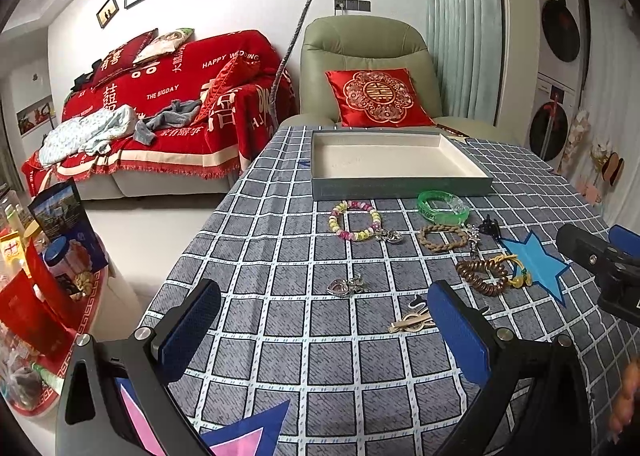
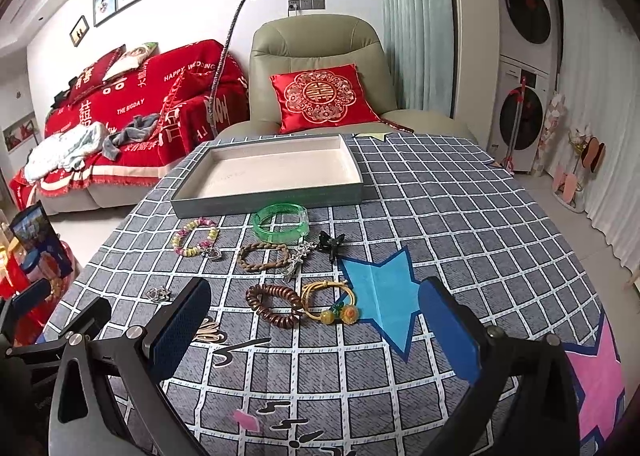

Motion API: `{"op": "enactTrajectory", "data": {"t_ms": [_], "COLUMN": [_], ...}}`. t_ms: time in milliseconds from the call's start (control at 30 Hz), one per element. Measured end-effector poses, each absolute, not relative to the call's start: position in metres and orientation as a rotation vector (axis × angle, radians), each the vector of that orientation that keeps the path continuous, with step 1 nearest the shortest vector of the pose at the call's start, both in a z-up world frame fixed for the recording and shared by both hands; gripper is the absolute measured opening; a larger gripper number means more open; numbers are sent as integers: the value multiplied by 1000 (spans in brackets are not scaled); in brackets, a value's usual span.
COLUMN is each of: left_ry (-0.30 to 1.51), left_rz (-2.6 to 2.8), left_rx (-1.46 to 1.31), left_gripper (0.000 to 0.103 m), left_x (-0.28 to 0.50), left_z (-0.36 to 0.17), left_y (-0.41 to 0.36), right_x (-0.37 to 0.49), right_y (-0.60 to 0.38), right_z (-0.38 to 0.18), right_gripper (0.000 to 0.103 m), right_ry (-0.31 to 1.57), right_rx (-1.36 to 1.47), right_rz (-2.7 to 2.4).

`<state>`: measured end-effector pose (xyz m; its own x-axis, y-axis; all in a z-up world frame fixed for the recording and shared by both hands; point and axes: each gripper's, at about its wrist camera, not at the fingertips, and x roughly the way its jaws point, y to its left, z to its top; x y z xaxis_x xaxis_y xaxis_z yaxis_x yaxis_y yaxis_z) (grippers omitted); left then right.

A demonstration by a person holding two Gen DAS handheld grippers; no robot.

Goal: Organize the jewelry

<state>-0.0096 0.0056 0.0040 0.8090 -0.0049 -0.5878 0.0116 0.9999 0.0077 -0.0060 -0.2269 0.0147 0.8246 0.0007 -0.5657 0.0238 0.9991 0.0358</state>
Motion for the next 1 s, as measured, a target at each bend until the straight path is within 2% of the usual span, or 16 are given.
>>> {"op": "enactTrajectory", "data": {"t_ms": [1000], "left_ry": [628], "left_rz": [-9], "left_rx": [12], "left_gripper": [103], "left_x": [-10], "left_z": [5], "left_y": [3], "right_x": [-7], "right_y": [-228], "right_z": [18], "right_gripper": [103], "right_ry": [591], "right_rx": [55], "right_rz": [-4]}}
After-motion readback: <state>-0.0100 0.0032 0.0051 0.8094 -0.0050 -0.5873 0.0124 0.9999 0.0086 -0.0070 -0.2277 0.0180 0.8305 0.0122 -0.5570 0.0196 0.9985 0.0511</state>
